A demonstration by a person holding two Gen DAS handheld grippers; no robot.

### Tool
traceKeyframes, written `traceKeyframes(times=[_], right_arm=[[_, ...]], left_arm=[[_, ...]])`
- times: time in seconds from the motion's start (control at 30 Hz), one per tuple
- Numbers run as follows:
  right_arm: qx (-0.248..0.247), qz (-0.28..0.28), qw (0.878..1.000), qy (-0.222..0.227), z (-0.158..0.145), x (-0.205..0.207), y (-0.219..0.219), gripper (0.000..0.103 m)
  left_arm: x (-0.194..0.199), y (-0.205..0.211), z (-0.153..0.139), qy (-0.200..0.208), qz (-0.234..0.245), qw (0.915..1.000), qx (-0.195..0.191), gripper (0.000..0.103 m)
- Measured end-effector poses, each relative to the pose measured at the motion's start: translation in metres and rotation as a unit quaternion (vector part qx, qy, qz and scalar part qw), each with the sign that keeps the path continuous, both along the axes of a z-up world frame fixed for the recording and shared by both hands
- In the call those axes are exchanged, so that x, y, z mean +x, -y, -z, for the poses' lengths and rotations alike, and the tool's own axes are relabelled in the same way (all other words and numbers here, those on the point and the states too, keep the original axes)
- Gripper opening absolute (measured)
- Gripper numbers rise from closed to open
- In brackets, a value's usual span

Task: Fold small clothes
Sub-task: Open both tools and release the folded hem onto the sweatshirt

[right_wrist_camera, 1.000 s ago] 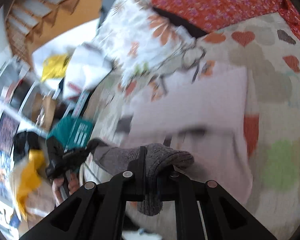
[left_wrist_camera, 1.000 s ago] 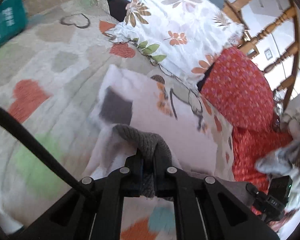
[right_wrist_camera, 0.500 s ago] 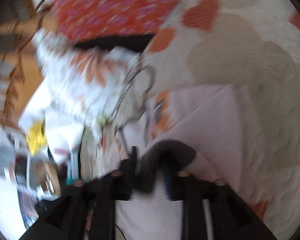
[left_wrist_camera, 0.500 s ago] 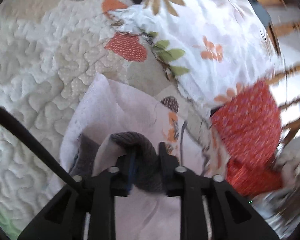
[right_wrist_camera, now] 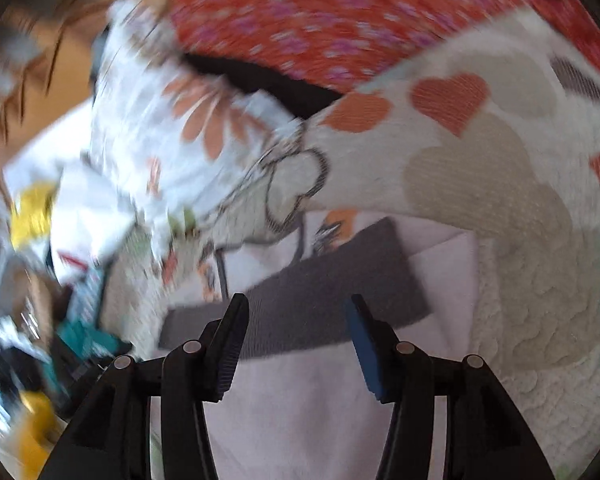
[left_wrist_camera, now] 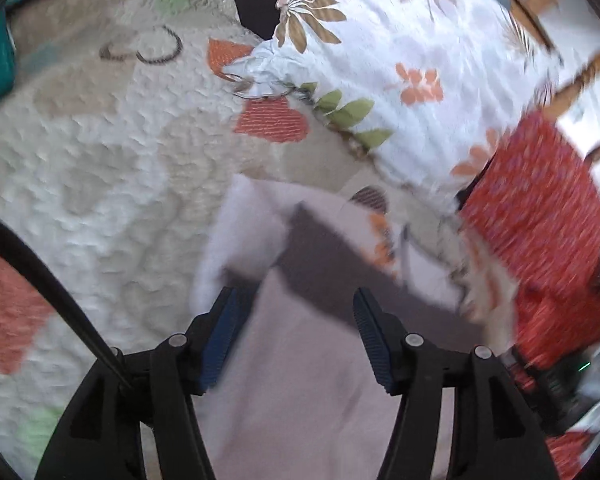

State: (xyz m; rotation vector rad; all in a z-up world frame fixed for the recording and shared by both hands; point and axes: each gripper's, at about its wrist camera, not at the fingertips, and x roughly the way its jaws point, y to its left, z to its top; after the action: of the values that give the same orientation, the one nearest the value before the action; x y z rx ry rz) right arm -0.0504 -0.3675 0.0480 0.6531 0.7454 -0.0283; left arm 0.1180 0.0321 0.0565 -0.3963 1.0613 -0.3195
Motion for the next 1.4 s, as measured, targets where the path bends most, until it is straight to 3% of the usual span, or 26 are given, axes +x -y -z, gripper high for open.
traceKeyframes(times=[0.07, 0.17, 0.27, 0.5, 0.67, 0.77, 0.83, 0.87, 0.9, 1.07, 1.23, 1.33, 1.4], right_arm=[[-0.043, -0.022, 0.999, -0.018, 0.001, -0.003, -0.021, 0.056], [-0.064, -0.046, 0.996, -0.031, 0.008, -0.012, -0.043, 0.056], [-0.064, -0.074, 0.995, -0.036, 0.015, -0.019, -0.070, 0.056], [-0.075, -0.166, 0.982, -0.051, 0.022, 0.019, -0.179, 0.056], [-0.064, -0.205, 0.975, -0.051, 0.017, 0.073, -0.257, 0.056], [-0.088, -0.212, 0.971, -0.062, 0.019, 0.107, -0.295, 0.056], [-0.124, -0.213, 0.965, -0.095, 0.032, 0.130, -0.316, 0.054], [-0.150, -0.205, 0.960, -0.116, 0.038, 0.138, -0.321, 0.037], [-0.163, -0.202, 0.957, -0.127, 0.042, 0.143, -0.326, 0.004], [-0.216, -0.215, 0.947, -0.103, 0.039, 0.145, -0.355, 0.004], [-0.248, -0.225, 0.936, -0.109, 0.052, 0.153, -0.373, 0.005], [-0.230, -0.224, 0.942, -0.101, 0.052, 0.153, -0.368, 0.011], [-0.212, -0.239, 0.943, -0.095, 0.046, 0.148, -0.369, 0.032]], left_arm=[[-0.010, -0.014, -0.007, 0.018, -0.011, 0.9982, 0.056, 0.058], [-0.026, -0.046, -0.017, 0.046, -0.045, 0.9898, 0.127, 0.059], [-0.041, -0.078, -0.022, 0.062, -0.068, 0.9843, 0.150, 0.063], [-0.050, -0.133, -0.026, 0.053, -0.108, 0.9869, 0.108, 0.063], [-0.052, -0.132, -0.036, 0.062, -0.093, 0.9910, 0.073, 0.065], [-0.049, -0.132, -0.037, 0.061, -0.086, 0.9924, 0.064, 0.065], [-0.049, -0.135, -0.038, 0.061, -0.092, 0.9920, 0.060, 0.065], [-0.048, -0.138, -0.038, 0.060, -0.096, 0.9921, 0.055, 0.065], [-0.047, -0.143, -0.039, 0.058, -0.099, 0.9922, 0.048, 0.065], [-0.043, -0.162, -0.037, 0.039, -0.114, 0.9928, -0.003, 0.066], [-0.039, -0.163, -0.036, 0.034, -0.117, 0.9925, -0.008, 0.066], [-0.040, -0.161, -0.034, 0.032, -0.114, 0.9929, -0.005, 0.066], [-0.040, -0.160, -0.033, 0.032, -0.114, 0.9929, -0.003, 0.066]])
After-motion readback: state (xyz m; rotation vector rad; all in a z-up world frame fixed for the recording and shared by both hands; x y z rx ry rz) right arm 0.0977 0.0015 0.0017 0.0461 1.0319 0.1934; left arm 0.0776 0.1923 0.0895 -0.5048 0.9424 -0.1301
